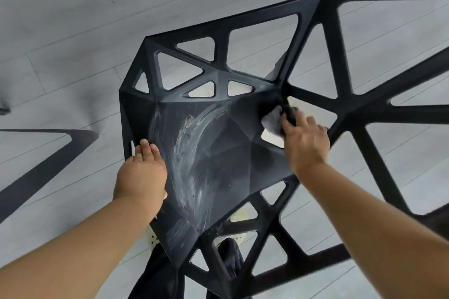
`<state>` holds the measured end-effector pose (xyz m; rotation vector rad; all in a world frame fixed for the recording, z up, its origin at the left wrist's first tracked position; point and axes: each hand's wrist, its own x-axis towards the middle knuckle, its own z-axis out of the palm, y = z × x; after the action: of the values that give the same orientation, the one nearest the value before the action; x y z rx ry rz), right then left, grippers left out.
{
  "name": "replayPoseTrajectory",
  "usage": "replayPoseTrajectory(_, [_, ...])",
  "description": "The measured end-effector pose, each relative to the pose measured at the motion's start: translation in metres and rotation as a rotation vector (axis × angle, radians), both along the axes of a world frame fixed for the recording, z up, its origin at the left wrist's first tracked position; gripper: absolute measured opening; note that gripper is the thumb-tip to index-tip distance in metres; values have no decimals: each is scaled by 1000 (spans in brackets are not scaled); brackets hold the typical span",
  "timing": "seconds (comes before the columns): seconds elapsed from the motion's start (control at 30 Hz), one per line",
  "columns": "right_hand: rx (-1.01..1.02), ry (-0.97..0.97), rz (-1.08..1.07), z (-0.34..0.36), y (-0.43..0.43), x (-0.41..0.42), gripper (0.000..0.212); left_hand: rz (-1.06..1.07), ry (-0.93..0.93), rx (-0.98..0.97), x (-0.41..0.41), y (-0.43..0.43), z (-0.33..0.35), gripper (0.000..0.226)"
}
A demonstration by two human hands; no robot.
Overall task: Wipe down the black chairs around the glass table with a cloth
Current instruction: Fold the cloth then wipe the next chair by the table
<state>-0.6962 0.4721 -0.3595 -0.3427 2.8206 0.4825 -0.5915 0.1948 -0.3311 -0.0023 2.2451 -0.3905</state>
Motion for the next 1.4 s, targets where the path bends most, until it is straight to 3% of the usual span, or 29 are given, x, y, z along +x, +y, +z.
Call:
replayPoseTrajectory(0.1, [7, -3, -48, 0, 10, 42, 58, 7, 15, 19, 1, -2, 2, 98])
replayPoseTrajectory(0.2, [-118, -24, -423, -2, -9, 70, 58, 10, 31, 34, 2, -4, 0, 98])
replayPoseTrajectory(0.27, [-165, -72, -547, -3, -39, 96, 59, 13, 37, 35, 3, -5, -2, 98])
replayPoseTrajectory(0.4, [-442, -146, -380, 0, -100, 168, 63, 10, 35, 48, 3, -5, 0, 98])
replayPoseTrajectory(0.57, [-453, -180, 108, 9, -77, 156, 58, 1, 39, 51, 0, -3, 5, 98])
replayPoseTrajectory(0.63, [-386, -114, 72, 4, -49, 118, 55, -4, 40, 45, 0, -2, 5, 98])
replayPoseTrajectory(0.73, [-176, -37, -218, 6, -12, 60, 49, -16, 47, 33, 2, -3, 4, 100])
replayPoseTrajectory(0.87, [-159, -86, -498, 4, -27, 77, 55, -31, 50, 34, 2, -4, 4, 97])
replayPoseTrajectory(1.03, [-417, -189, -173, 11, -107, 194, 61, -22, 62, 55, 3, -5, 4, 97])
replayPoseTrajectory(1.13, [-512, -292, -24, 19, -115, 220, 59, -10, 71, 72, 5, -6, 6, 99])
replayPoseTrajectory(1.27, [-512, -187, 94, -1, -92, 163, 46, 29, 90, 114, 7, -9, 3, 100])
replayPoseTrajectory(1.4, [-399, 89, -303, -21, -79, 24, 49, 41, 110, 159, 11, -15, -3, 99])
